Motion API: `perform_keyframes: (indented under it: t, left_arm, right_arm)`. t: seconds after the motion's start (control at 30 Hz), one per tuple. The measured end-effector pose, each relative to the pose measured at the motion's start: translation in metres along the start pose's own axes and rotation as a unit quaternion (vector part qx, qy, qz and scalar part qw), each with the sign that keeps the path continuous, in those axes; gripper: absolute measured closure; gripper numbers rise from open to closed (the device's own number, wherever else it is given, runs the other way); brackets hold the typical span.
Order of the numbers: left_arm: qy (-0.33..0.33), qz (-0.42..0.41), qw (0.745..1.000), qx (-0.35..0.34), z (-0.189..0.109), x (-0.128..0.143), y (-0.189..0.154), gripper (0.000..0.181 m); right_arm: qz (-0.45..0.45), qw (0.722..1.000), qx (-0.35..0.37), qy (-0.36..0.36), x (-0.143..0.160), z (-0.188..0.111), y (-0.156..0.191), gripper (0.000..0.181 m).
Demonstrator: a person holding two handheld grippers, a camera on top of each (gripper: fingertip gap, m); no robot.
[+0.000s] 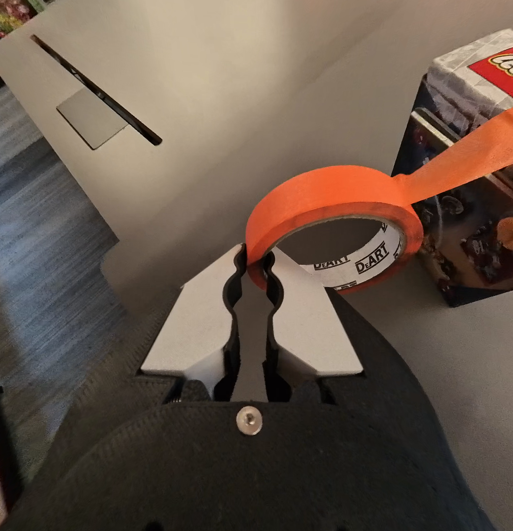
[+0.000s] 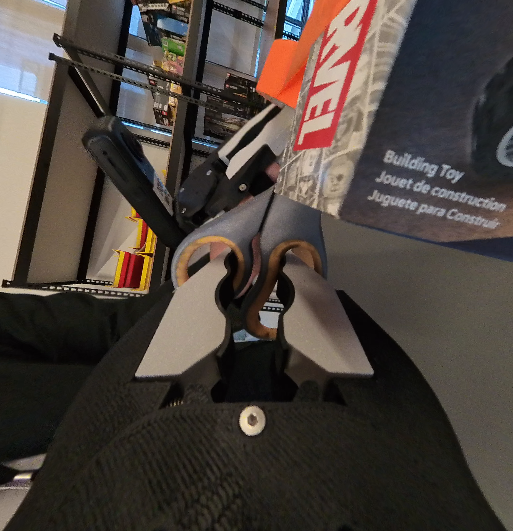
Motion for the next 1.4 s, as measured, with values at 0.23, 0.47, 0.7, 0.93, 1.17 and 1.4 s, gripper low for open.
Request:
perform_keyframes:
  t: [0.23, 0.47, 0.7, 0.93, 1.17, 1.4]
  left_arm:
    - [-0.011, -0.019, 1.000, -0.019, 0.005, 0.000, -0.001, 0.172]
    - [-0.025, 0.021, 0.999, -0.009, 0.019, -0.012, -0.012, 0.172]
    - [-0.026, 0.009, 1.000, -0.009, 0.014, -0.014, -0.015, 0.173]
    - [-0.024, 0.008, 1.000, -0.006, 0.016, -0.011, -0.014, 0.173]
    - [-0.025, 0.011, 1.000, -0.003, 0.016, -0.012, -0.013, 0.172]
    - [-0.024, 0.015, 1.000, 0.003, 0.014, -0.011, -0.014, 0.172]
  right_arm:
    - [0.013, 0.999, -0.015, -0.026, -0.002, 0.001, 0.003, 0.158]
    - [0.031, 0.994, -0.047, -0.091, -0.015, 0.000, 0.008, 0.159]
    - [0.026, 0.994, -0.045, -0.091, -0.015, -0.004, 0.007, 0.159]
    - [0.027, 0.997, -0.042, -0.055, -0.002, -0.005, 0.008, 0.159]
    - [0.035, 0.998, -0.055, -0.017, 0.030, -0.010, 0.011, 0.159]
    - [0.016, 0.992, -0.129, -0.009, 0.061, -0.015, 0.034, 0.158]
Point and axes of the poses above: each gripper's, where its closed fingertips meet, z out along the fingers, x out of its underside, y = z × x across the jaws, the point moved 4 cm from there along -z, back along the fingers, and after that the axes turned 4 degrees about -y, right-handed, at the moved point
